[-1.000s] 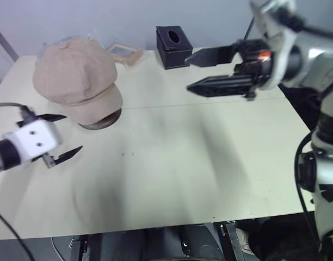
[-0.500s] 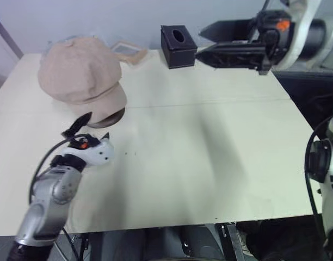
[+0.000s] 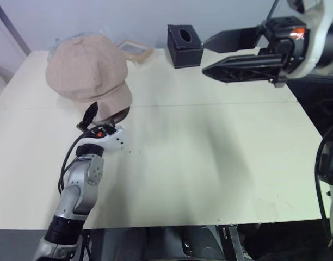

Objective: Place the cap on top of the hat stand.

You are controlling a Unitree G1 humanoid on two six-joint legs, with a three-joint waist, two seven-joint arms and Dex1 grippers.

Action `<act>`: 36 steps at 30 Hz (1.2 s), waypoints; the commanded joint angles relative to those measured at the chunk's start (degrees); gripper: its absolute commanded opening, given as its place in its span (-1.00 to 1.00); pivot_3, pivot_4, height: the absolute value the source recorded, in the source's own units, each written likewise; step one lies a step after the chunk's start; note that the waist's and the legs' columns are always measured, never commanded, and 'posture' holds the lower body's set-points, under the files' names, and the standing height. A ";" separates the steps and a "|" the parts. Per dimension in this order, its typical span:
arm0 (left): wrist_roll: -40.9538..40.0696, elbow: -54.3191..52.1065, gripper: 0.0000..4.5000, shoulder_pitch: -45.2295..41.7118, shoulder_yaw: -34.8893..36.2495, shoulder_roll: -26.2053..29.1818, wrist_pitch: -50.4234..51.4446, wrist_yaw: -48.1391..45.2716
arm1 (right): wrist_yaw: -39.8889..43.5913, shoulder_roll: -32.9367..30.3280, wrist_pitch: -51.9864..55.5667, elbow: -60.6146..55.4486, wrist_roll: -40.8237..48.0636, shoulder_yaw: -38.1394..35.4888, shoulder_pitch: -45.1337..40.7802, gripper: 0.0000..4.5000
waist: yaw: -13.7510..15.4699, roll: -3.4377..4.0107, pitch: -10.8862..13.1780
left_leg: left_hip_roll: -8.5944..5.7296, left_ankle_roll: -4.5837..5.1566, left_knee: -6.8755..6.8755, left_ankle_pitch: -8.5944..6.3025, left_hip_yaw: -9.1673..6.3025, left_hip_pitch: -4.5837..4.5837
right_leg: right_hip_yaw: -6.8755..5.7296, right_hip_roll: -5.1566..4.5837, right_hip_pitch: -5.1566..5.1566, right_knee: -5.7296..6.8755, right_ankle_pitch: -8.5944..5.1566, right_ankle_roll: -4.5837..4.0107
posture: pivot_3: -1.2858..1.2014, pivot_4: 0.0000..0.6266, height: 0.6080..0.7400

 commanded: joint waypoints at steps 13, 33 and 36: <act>-4.92 -2.74 -0.96 1.60 4.13 3.62 -5.32 1.78 | -0.24 -2.49 -3.94 -3.91 -0.22 -1.15 3.52 1.00 | 0.01 0.04 -0.03 | -0.02 0.00 0.06 0.00 0.03 -0.09 | 0.04 -0.04 -0.11 0.03 0.03 0.05 | 0.03 -0.52 1.00; -32.88 32.47 -0.96 -4.34 11.22 28.30 -59.16 -8.72 | 5.39 -5.90 -14.19 -1.11 -8.53 3.95 5.72 1.00 | -0.09 0.15 -0.09 | -0.05 0.01 0.01 0.00 0.14 -0.12 | 0.05 -0.09 -0.18 -0.02 0.05 0.02 | 0.03 -0.52 1.00; -31.68 37.38 -0.96 -6.71 9.84 29.51 -63.66 -9.58 | 5.53 -5.82 -14.47 0.42 -9.60 4.42 4.98 1.00 | -0.33 0.15 -0.09 | -0.04 0.01 0.01 0.01 0.14 -0.12 | 0.05 -0.05 -0.21 0.01 0.05 0.02 | 0.03 -0.52 1.00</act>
